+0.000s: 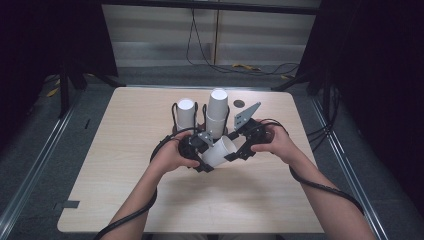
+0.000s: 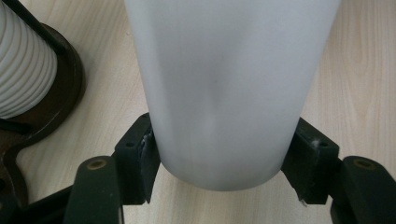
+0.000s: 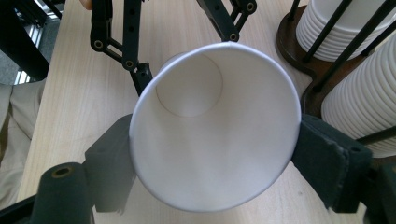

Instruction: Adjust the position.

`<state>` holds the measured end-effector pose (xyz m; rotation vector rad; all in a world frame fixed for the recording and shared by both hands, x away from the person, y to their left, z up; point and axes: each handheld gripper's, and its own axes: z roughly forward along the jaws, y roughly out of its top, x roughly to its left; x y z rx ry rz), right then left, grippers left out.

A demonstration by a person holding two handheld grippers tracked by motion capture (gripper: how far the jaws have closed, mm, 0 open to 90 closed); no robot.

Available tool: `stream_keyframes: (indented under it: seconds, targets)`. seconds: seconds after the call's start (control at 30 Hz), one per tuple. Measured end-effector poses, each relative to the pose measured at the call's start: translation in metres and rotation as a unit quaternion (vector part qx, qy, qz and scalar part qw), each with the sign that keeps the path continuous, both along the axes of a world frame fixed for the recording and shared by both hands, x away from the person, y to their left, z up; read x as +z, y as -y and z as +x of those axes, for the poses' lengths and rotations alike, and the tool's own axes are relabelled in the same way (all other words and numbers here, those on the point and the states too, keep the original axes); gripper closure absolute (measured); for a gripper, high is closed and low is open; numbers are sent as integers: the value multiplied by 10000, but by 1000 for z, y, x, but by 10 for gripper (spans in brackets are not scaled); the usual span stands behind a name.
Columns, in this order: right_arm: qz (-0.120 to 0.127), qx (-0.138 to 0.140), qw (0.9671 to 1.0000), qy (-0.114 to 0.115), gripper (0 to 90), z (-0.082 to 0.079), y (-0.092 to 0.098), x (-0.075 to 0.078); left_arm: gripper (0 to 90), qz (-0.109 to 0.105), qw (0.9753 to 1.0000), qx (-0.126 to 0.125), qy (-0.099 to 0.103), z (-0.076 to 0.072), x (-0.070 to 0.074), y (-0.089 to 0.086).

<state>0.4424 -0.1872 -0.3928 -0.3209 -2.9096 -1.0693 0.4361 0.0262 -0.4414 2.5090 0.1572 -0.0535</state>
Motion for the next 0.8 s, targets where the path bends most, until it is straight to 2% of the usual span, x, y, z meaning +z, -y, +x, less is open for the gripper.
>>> stream_keyframes:
  seconds: [0.23,0.4,0.53,0.57,0.6,0.63,0.67,0.7,0.73,0.77,0.8]
  targets:
    - [-29,-31,10000,4,207,0,0,0,256,90,9999,109,-42,2,0,0]
    - [-61,-68,10000,20,207,1,2,2,230,153,9996,190,-115,2,1,-3]
    - [-112,-80,9999,36,207,2,5,2,200,191,9993,308,-62,2,2,-7]
    - [-223,-89,9997,52,206,1,6,2,199,185,9993,311,-44,2,2,-8]
    - [-223,-89,9997,52,206,1,6,2,199,173,9991,371,-60,1,3,-9]
    - [-342,-86,9994,53,206,0,6,1,191,177,9991,374,7,1,4,-12]
    - [-342,-86,9994,53,206,0,6,1,189,177,9991,374,7,1,4,-12]
    - [-484,-74,9988,97,206,0,6,0,186,167,9991,388,41,0,4,-13]
    - [-484,-74,9988,97,206,0,6,0,186,149,9989,455,25,-1,5,-15]
    - [-676,-68,9976,109,205,-1,6,-1,182,151,9986,507,72,-3,5,-18]
    - [-715,-58,9974,96,205,-2,6,-1,181,133,9985,528,75,-4,5,-21]
